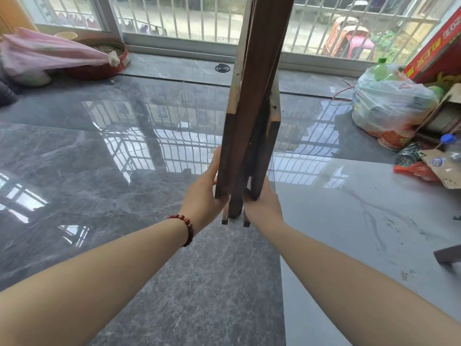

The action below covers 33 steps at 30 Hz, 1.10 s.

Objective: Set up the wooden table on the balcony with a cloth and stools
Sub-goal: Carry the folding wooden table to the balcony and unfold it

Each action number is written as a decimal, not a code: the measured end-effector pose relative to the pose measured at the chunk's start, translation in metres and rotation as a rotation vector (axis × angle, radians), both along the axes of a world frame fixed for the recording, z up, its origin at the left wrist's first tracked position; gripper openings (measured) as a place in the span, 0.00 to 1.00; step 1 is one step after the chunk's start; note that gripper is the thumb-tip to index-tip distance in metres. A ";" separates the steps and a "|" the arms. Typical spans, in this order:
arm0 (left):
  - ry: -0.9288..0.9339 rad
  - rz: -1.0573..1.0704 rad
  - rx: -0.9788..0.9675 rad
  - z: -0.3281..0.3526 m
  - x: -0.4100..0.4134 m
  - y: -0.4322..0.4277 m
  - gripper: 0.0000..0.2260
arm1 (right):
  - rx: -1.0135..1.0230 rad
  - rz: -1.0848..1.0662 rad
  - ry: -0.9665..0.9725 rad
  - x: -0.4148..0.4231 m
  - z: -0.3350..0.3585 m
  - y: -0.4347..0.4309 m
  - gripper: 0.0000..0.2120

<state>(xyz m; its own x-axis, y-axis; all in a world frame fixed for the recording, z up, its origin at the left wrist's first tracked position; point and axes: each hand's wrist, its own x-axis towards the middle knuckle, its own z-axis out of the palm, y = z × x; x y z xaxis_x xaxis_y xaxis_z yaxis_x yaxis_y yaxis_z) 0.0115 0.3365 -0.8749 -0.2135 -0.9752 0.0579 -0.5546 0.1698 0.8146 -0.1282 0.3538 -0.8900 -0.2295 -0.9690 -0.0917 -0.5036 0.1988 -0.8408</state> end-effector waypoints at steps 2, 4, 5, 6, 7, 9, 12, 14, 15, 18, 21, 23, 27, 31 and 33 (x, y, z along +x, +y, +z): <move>-0.024 -0.004 0.039 -0.005 -0.002 -0.001 0.32 | 0.043 -0.013 -0.008 -0.002 -0.004 -0.001 0.12; -0.064 0.009 0.073 -0.009 -0.006 -0.002 0.30 | 0.102 -0.016 -0.006 -0.005 -0.007 -0.001 0.11; -0.073 0.016 0.090 -0.011 -0.009 -0.003 0.29 | 0.127 -0.015 0.002 -0.006 -0.010 -0.002 0.11; -0.071 0.026 0.099 -0.013 -0.012 -0.003 0.27 | 0.144 -0.013 0.013 -0.007 -0.011 -0.002 0.12; -0.064 0.041 0.104 -0.015 -0.016 -0.004 0.26 | 0.153 -0.011 0.021 -0.006 -0.013 -0.003 0.13; -0.029 0.081 0.115 -0.018 -0.021 -0.004 0.22 | 0.159 -0.012 0.023 -0.005 -0.017 -0.005 0.13; 0.021 0.115 0.147 -0.019 -0.024 -0.004 0.19 | 0.157 -0.036 0.022 -0.003 -0.021 -0.006 0.10; 0.082 0.134 0.201 -0.021 -0.024 -0.005 0.19 | 0.153 -0.043 0.027 -0.002 -0.022 -0.007 0.08; 0.108 0.144 0.229 -0.022 -0.024 -0.005 0.18 | 0.154 -0.038 0.045 -0.001 -0.023 -0.007 0.07; 0.123 0.154 0.252 -0.019 -0.023 -0.003 0.16 | 0.169 -0.016 0.082 0.001 -0.021 -0.006 0.09; 0.120 0.128 0.253 -0.009 -0.022 -0.001 0.16 | 0.202 -0.020 0.125 0.002 -0.017 -0.006 0.10; 0.120 0.121 0.281 -0.002 -0.022 0.002 0.16 | 0.214 -0.041 0.146 0.003 -0.015 -0.004 0.10; 0.171 0.131 0.336 0.008 -0.023 0.012 0.19 | 0.233 -0.082 0.096 0.009 -0.013 0.001 0.10; 0.163 0.080 0.312 0.018 -0.023 0.024 0.21 | 0.244 -0.079 0.042 0.008 -0.011 0.010 0.08; 0.175 0.067 0.308 0.020 -0.022 0.029 0.23 | 0.252 -0.064 0.031 0.005 -0.010 0.015 0.07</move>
